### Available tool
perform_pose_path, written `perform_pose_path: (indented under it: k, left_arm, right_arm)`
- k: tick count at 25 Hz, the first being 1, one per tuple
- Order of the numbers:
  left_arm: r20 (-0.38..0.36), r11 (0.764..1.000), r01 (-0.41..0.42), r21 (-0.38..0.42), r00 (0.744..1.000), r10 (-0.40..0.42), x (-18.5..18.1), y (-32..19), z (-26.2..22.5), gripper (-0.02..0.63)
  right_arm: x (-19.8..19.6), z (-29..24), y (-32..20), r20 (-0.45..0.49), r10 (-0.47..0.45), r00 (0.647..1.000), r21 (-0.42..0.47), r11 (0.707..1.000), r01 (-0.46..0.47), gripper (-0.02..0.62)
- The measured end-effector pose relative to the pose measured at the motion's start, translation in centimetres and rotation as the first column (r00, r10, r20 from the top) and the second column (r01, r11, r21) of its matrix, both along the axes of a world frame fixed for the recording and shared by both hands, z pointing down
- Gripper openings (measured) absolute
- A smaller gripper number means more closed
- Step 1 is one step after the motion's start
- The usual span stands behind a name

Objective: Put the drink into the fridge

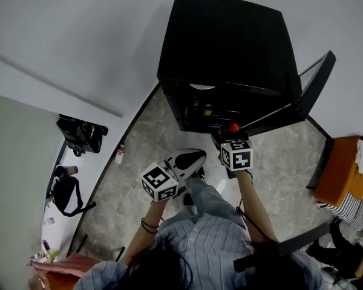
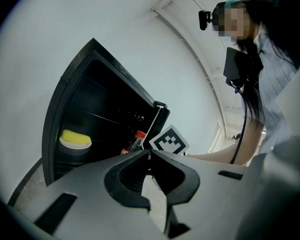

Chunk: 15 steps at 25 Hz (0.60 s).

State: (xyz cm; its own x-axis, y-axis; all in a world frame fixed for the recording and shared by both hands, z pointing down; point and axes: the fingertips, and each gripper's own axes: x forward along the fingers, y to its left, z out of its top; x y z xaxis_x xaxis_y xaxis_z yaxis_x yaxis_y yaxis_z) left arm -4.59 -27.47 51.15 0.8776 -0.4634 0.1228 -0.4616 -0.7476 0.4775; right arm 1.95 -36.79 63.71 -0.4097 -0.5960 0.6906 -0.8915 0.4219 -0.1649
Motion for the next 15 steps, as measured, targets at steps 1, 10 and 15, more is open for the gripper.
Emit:
perform_pose_path:
  k: [1,10,15]
  left_arm:
    - [0.003,1.000,-0.002,0.001,1.000,0.002,0.0,-0.4,0.1,0.006]
    - [0.020,1.000,-0.024,0.010,1.000,0.023,0.8,-3.1,0.2,0.006]
    - [0.036,1.000,-0.029,-0.006,0.999,0.029,0.5,-3.9,0.9,0.006]
  right_arm:
    - [0.0,0.3,-0.8,-0.007,-0.002,1.000,0.008,1.000,0.002,0.311]
    - [0.7,3.1,-7.7,-0.049,0.007,0.999,0.079,0.997,-0.003,0.311]
    - [1.7,5.0,-10.7,-0.093,0.025,0.995,0.082,0.996,-0.018,0.311]
